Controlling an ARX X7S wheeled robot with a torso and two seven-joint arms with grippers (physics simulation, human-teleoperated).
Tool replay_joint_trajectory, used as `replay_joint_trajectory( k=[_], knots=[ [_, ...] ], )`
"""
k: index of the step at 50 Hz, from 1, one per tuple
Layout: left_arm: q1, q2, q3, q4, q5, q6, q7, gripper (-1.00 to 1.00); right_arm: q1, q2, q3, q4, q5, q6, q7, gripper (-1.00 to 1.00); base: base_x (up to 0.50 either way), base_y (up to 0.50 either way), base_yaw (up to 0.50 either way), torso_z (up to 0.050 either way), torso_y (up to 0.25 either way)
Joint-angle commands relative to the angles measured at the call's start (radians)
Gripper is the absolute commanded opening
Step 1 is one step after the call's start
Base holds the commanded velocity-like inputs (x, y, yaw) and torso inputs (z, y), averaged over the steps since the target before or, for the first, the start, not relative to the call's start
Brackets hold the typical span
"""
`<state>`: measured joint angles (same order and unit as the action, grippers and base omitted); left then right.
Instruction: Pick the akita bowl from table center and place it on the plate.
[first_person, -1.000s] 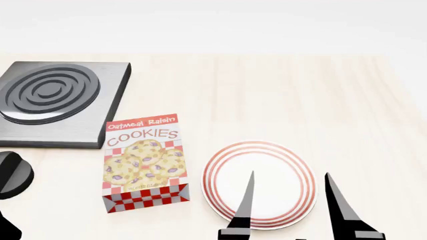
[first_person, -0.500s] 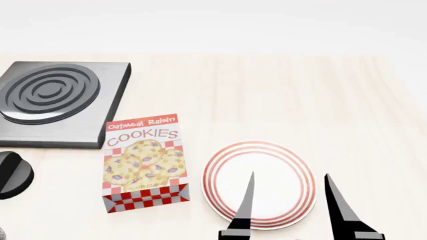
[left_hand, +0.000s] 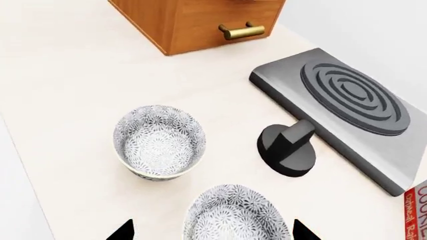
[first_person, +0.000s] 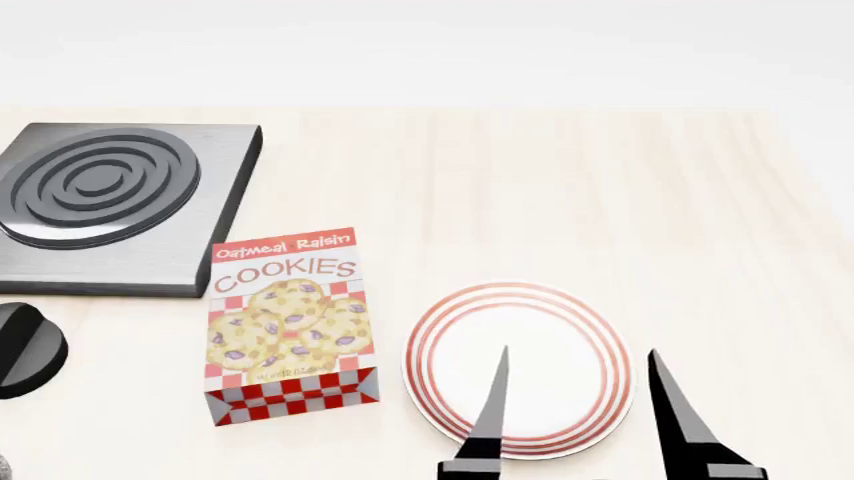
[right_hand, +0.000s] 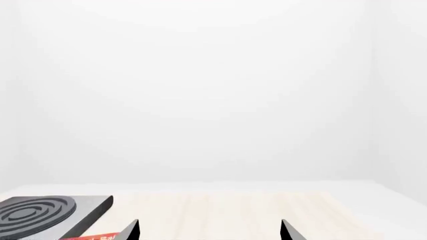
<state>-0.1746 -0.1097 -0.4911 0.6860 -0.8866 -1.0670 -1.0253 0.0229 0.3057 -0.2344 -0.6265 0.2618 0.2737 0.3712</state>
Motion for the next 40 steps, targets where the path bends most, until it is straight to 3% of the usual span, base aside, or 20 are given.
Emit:
replay_joint_trajectory(
  k=[1, 21, 33, 36, 40],
  knots=[
    [0.025, -0.005, 0.038, -0.063, 0.063, 0.070, 0.053, 1.00, -0.001, -0.004, 0.005, 0.015, -0.008, -0.015, -0.011, 1.00, 0.00, 0.00, 0.00, 0.000, 0.000],
    [0.058, -0.035, 0.160, -0.194, 0.197, 0.261, 0.197, 1.00, 0.003, 0.003, -0.005, 0.010, -0.002, -0.011, -0.007, 1.00, 0.00, 0.00, 0.00, 0.000, 0.000],
    [0.060, -0.038, 0.169, -0.254, 0.210, 0.293, 0.210, 1.00, 0.003, 0.008, -0.007, 0.005, 0.002, -0.010, -0.003, 1.00, 0.00, 0.00, 0.00, 0.000, 0.000],
    [0.047, -0.044, 0.148, -0.225, 0.172, 0.244, 0.178, 1.00, 0.005, 0.010, -0.008, -0.002, 0.004, -0.002, 0.001, 1.00, 0.00, 0.00, 0.00, 0.000, 0.000],
    [0.063, -0.039, 0.168, -0.276, 0.211, 0.306, 0.212, 1.00, 0.006, 0.011, -0.010, 0.000, 0.004, -0.003, 0.002, 1.00, 0.00, 0.00, 0.00, 0.000, 0.000]
  ],
)
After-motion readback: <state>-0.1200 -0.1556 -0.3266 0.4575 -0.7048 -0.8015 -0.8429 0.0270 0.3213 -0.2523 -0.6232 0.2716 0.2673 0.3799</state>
